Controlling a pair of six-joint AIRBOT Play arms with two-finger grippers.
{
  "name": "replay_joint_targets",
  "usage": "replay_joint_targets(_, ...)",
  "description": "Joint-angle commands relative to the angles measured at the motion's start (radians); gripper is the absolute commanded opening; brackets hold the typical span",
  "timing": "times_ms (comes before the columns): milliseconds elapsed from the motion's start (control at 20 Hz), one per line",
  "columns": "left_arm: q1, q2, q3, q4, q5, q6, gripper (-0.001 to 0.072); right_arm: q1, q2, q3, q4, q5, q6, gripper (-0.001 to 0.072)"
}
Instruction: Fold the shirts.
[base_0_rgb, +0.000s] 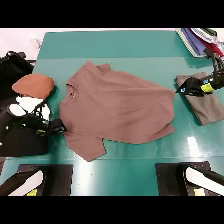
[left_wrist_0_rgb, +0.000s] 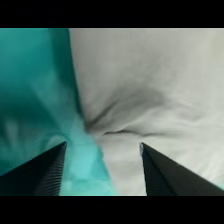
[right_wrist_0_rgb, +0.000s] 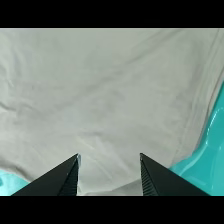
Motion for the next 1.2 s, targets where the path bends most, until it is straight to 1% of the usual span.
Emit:
replay_joint_targets(0, -0.028, 0.011, -0.068, -0.111, 0.109, 0.057, 0.0525, 0.0, 0.008, -0.012, 0.006, -0.005, -0.004, 0.0428)
replay_joint_targets(100, -0.09, 0.01, -0.068, -0.109, 0.139, 0.055, 0.0523, 0.0, 0.008, -0.012, 0.002, 0.006, -0.012, 0.0428)
replay_joint_targets(150, -0.113, 0.01, -0.066, -0.109, 0.146, 0.053, 0.0394, -0.005, 0.008, -0.017, -0.016, 0.022, -0.022, 0.0428)
replay_joint_targets(200, -0.121, 0.01, -0.058, -0.11, 0.143, 0.051, 0.0221, -0.018, 0.009, -0.035, -0.042, 0.042, -0.022, 0.0428)
replay_joint_targets(250, -0.121, 0.01, -0.041, -0.108, 0.134, 0.051, 0.0085, -0.044, 0.013, -0.076, -0.07, 0.064, -0.022, 0.0428)
replay_joint_targets(300, -0.121, 0.012, -0.017, -0.108, 0.122, 0.052, 0.0025, -0.076, 0.024, -0.136, -0.1, 0.072, -0.021, 0.0428)
replay_joint_targets(400, -0.121, 0.023, 0.038, -0.109, 0.092, 0.056, 0.0024, -0.165, 0.049, -0.293, -0.151, 0.069, -0.019, 0.0442)
replay_joint_targets(450, -0.121, 0.029, 0.06, -0.108, 0.089, 0.06, 0.0024, -0.22, 0.052, -0.38, -0.153, 0.069, -0.019, 0.0517)
replay_joint_targets(500, -0.121, 0.032, 0.072, -0.108, 0.089, 0.06, 0.0024, -0.27, 0.051, -0.458, -0.143, 0.065, -0.019, 0.0534)
replay_joint_targets(650, -0.121, 0.034, 0.081, -0.109, 0.088, 0.059, 0.0024, -0.371, 0.051, -0.668, -0.019, -0.035, -0.03, 0.0529)
replay_joint_targets(800, -0.121, 0.034, 0.081, -0.109, 0.079, 0.059, 0.0024, -0.372, 0.051, -0.791, 0.168, -0.156, -0.09, 0.0508)
replay_joint_targets(900, -0.121, 0.034, 0.081, -0.109, 0.078, 0.059, 0.0024, -0.331, 0.051, -0.816, 0.248, -0.243, -0.101, 0.0502)
replay_joint_targets(1000, -0.121, 0.034, 0.081, -0.109, 0.072, 0.059, 0.0024, -0.269, 0.051, -0.807, 0.285, -0.314, -0.101, 0.0412)
replay_joint_targets(1050, -0.121, 0.034, 0.081, -0.11, 0.066, 0.059, 0.0024, -0.235, 0.051, -0.793, 0.286, -0.333, -0.101, 0.0277)
replay_joint_targets(1100, -0.121, 0.034, 0.082, -0.109, 0.061, 0.06, 0.0024, -0.203, 0.051, -0.772, 0.278, -0.343, -0.101, 0.0086)
replay_joint_targets(1150, -0.121, 0.035, 0.09, -0.108, 0.048, 0.06, 0.0023, -0.176, 0.052, -0.742, 0.263, -0.332, -0.101, 0.0015)
